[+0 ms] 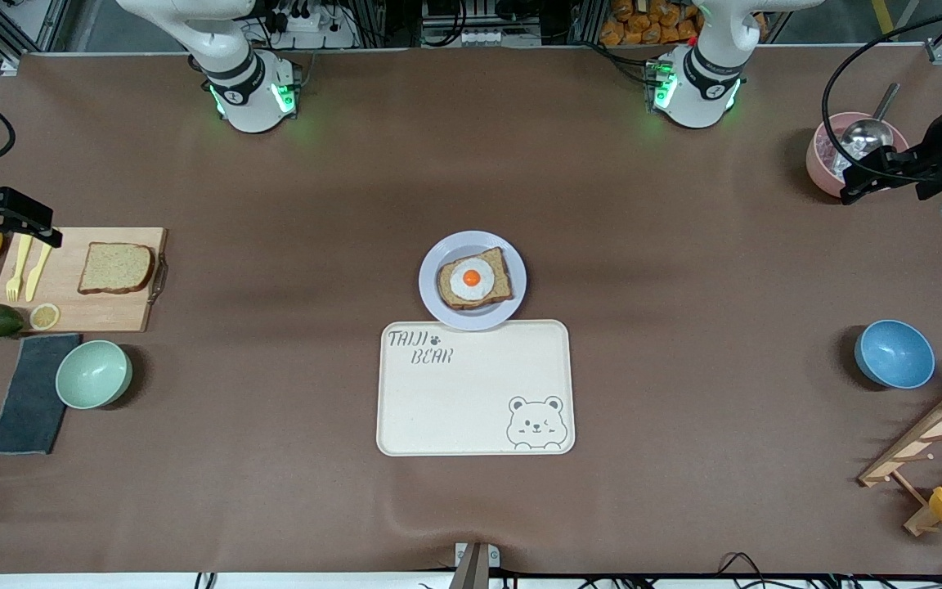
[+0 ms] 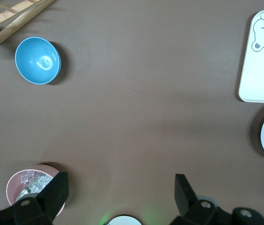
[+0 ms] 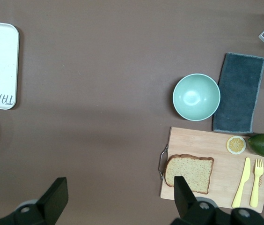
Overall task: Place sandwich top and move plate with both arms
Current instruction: 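Move the left gripper toward the plate while the right gripper reaches the bread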
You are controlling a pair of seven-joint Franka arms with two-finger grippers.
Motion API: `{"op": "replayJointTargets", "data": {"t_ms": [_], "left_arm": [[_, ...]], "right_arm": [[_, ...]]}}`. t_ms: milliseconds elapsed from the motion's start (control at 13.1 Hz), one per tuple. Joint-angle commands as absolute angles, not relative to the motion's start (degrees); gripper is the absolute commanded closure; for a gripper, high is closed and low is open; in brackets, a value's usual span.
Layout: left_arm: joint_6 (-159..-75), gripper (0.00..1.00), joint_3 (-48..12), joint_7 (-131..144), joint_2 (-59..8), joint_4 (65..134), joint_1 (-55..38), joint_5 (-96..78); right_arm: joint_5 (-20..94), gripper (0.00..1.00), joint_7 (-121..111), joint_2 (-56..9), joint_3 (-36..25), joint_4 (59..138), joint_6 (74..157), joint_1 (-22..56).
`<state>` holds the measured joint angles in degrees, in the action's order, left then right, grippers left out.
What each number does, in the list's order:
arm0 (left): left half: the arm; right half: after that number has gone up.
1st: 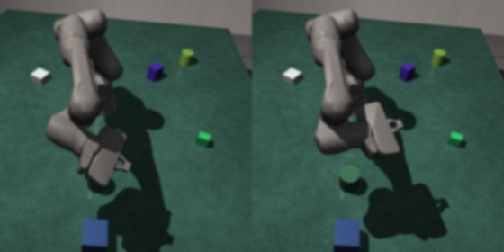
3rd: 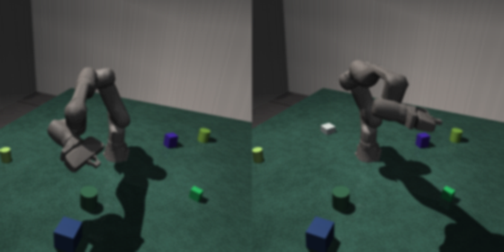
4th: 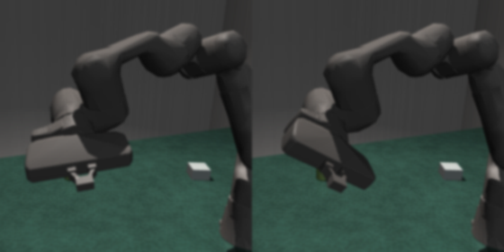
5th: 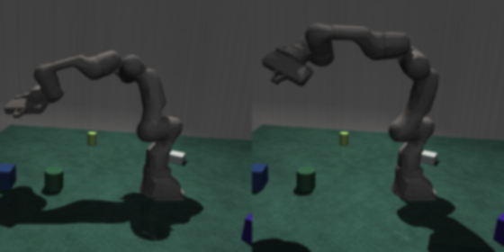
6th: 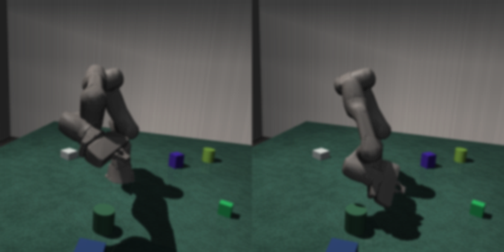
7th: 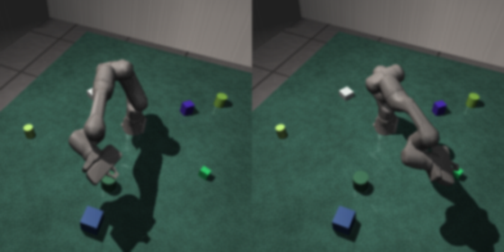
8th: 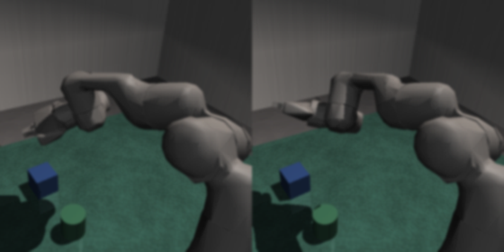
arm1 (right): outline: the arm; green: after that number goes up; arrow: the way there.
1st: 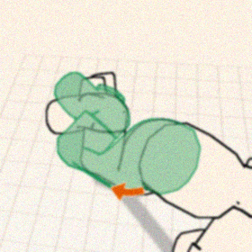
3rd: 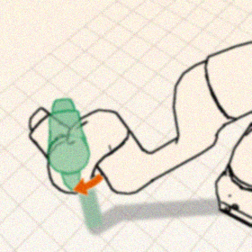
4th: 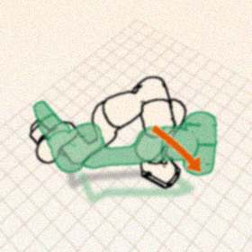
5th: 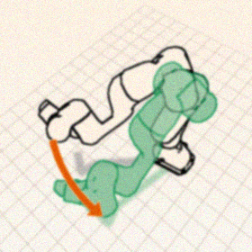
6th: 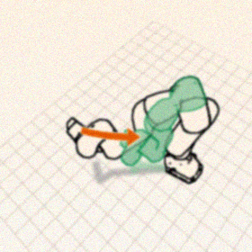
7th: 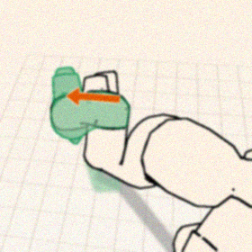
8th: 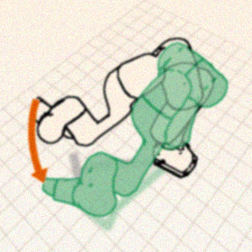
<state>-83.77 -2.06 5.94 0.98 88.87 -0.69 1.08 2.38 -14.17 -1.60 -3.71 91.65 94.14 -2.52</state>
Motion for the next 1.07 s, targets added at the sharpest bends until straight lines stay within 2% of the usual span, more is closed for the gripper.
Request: {"op": "replayJointTargets", "data": {"t_ms": [0, 687, 993], "left_arm": [[-83.7, 0.00, -2.2, 5.3, 1.0, 87.9, -0.5, 1.6], [-84.0, 0.00, -2.2, 4.5, -2.1, 87.0, -0.4, -4.1], [-90.8, 0.00, -3.2, 3.6, -1.5, 95.4, -0.4, -6.4]], "right_arm": [[1.8, 0.00, -14.6, -1.8, -3.4, 90.9, 93.6, -2.9], [2.6, 0.00, -20.9, -2.8, -3.5, 91.8, 93.6, -5.1], [2.6, 0.00, -21.1, -2.9, -3.5, 94.8, 95.0, -8.2]]}}
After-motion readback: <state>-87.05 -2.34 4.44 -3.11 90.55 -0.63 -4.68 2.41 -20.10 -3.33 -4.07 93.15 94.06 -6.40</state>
